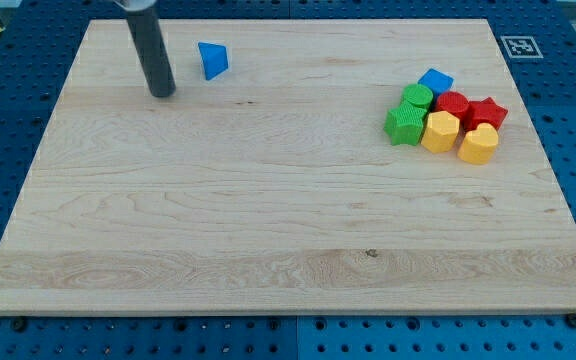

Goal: Move the blue triangle to the top center

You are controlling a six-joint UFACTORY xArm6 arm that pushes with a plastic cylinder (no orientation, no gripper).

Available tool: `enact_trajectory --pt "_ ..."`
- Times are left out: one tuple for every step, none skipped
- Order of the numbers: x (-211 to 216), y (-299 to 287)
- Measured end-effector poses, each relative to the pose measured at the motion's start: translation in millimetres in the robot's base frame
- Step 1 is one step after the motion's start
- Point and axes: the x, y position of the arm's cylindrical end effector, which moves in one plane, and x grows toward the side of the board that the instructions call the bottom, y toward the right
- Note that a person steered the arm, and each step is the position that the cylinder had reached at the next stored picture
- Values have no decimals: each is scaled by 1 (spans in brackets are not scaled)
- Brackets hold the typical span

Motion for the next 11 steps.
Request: enact_trajectory --pt "-25 26" --pt "-28 71" --pt "-32 98" --pt "-46 95" --pt "-65 84" --pt "-65 99" --pt "-65 115" --pt "-65 115" --pt "-65 115" --pt "-65 128" --pt "-67 120"
